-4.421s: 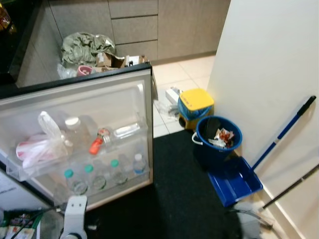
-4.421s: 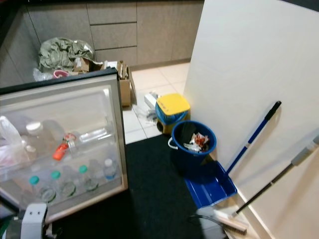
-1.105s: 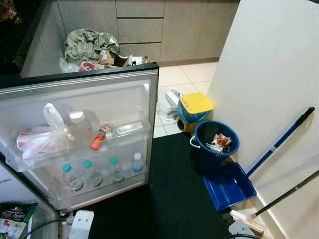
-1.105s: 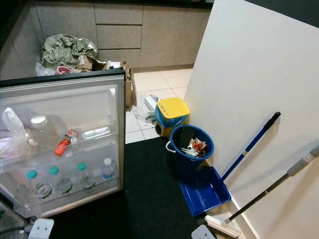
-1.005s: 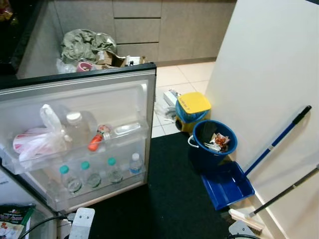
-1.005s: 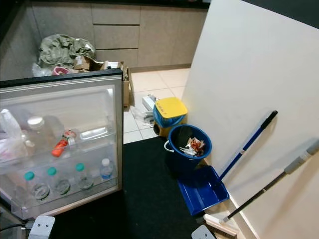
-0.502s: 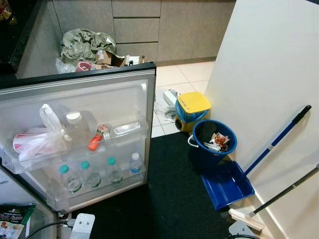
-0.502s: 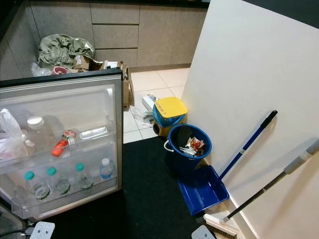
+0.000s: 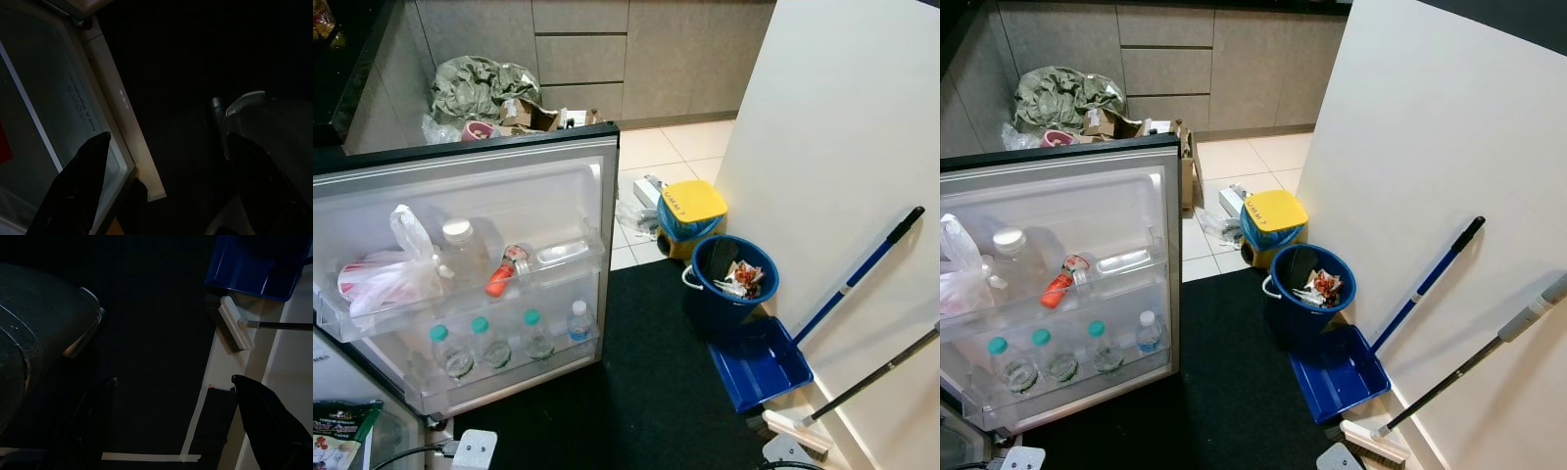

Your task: Restocking fridge

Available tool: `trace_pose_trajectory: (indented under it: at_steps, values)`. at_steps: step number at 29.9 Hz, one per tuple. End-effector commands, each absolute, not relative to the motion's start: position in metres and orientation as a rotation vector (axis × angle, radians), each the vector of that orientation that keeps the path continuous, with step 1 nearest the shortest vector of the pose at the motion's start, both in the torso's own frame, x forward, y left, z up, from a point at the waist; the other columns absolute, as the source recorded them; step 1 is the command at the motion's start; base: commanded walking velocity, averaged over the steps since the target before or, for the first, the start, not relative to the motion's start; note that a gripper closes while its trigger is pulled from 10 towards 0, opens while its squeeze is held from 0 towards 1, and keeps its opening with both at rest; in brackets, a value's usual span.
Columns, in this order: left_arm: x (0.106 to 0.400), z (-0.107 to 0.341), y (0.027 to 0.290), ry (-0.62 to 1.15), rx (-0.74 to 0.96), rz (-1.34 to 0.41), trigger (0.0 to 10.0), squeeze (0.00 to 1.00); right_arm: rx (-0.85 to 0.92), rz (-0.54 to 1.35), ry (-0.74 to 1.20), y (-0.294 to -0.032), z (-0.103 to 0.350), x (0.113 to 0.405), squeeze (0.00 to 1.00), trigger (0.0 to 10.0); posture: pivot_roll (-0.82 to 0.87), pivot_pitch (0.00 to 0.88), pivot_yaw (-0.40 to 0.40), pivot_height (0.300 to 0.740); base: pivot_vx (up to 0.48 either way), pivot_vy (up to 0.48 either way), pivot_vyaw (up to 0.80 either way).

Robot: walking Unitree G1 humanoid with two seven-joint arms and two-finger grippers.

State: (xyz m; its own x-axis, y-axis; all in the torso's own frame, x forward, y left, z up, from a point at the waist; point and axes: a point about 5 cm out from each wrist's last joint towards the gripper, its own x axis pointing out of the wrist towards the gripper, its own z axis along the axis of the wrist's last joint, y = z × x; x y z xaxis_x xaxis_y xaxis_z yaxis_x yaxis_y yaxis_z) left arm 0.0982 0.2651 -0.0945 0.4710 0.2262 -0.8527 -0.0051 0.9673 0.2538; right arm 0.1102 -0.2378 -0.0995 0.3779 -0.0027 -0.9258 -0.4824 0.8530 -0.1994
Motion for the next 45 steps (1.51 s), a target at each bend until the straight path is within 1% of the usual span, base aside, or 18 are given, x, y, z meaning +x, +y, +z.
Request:
trace_pose_trajectory:
  at_steps: [1, 25, 30, 34, 39, 43, 45]
  values:
    - [0.09, -0.098, 0.262, 1.111, 0.218, 0.138, 10.0, 0.0, -0.489, 0.31, 1.144, -0.242, -0.098, 0.111, 0.0, 10.0, -0.03, 0.0, -0.098, 0.74, 0.0, 0.0, 0.0]
    - [0.085, -0.099, 0.262, 1.131, 0.21, 0.147, 10.0, 0.0, -0.486, 0.301, 1.144, -0.244, -0.098, 0.111, 0.0, 10.0, -0.04, 0.0, -0.102, 0.74, 0.0, 0.0, 0.0]
    - [0.084, -0.1, 0.262, 1.127, 0.171, 0.175, 10.0, 0.0, -0.445, 0.251, 1.138, -0.246, -0.097, 0.11, 0.0, 10.0, -0.04, 0.0, -0.102, 0.74, 0.0, 0.0, 0.0]
    - [0.083, -0.1, 0.262, 1.127, 0.15, 0.191, 10.0, 0.0, -0.366, 0.197, 1.109, -0.248, -0.095, 0.113, 0.0, 10.0, -0.03, 0.0, -0.114, 0.74, 0.0, 0.0, 0.0]
    - [0.079, -0.102, 0.258, 1.138, 0.156, 0.171, 10.0, 0.0, -0.296, 0.121, 1.083, -0.254, -0.092, 0.118, 0.0, 10.0, -0.02, 0.0, -0.114, 0.74, 0.0, 0.0, 0.0]
    - [0.077, -0.101, 0.261, 1.141, 0.146, 0.198, 10.0, 0.0, -0.329, 0.156, 1.095, -0.254, -0.092, 0.118, 0.0, 10.0, -0.03, 0.0, -0.116, 0.74, 0.0, 0.0, 0.0]
    - [0.077, -0.101, 0.262, 1.146, 0.159, 0.191, 10.0, 0.0, -0.315, 0.138, 1.086, -0.254, -0.091, 0.12, 0.0, 10.0, -0.03, 0.0, -0.116, 0.74, 0.0, 0.0, 0.0]
